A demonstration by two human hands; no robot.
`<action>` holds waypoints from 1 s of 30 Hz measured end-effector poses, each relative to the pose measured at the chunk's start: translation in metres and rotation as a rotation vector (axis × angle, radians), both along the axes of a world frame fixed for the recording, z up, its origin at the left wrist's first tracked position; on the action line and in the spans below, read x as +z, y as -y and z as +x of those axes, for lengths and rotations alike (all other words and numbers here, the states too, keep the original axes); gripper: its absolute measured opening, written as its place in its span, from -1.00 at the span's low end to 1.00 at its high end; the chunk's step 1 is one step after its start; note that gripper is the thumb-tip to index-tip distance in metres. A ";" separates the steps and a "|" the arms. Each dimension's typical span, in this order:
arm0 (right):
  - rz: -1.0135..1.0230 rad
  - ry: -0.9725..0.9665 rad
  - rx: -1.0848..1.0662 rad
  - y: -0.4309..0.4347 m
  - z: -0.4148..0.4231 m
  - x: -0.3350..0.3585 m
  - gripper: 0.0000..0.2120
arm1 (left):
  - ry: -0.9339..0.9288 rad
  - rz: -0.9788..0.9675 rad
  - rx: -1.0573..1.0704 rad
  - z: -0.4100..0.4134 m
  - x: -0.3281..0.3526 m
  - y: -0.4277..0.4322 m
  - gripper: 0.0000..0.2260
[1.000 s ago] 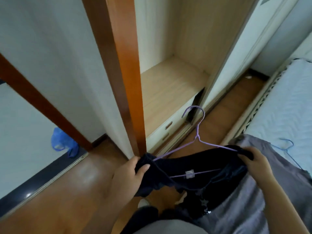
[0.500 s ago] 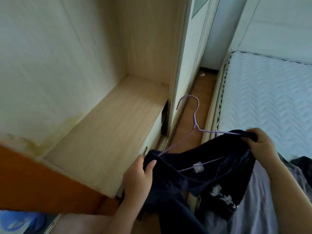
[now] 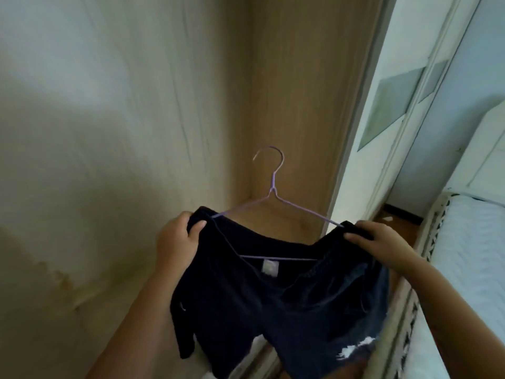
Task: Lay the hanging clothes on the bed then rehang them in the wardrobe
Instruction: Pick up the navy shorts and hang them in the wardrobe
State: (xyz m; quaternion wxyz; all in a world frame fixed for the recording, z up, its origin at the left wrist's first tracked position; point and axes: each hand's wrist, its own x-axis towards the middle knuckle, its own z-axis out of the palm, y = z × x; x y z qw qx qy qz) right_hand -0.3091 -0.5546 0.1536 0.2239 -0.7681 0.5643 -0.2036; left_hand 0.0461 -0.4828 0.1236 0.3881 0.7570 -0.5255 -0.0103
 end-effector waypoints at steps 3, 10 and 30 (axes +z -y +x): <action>-0.009 0.085 0.176 0.030 0.035 0.034 -0.57 | 0.019 -0.042 0.099 0.033 0.030 0.013 -0.70; 0.002 0.338 0.479 0.073 0.099 0.098 -0.09 | 0.167 -0.189 0.302 0.091 0.101 0.006 -0.70; 0.360 0.745 0.977 0.051 0.225 0.232 -0.86 | 0.115 -0.470 0.659 0.159 0.212 -0.059 -0.76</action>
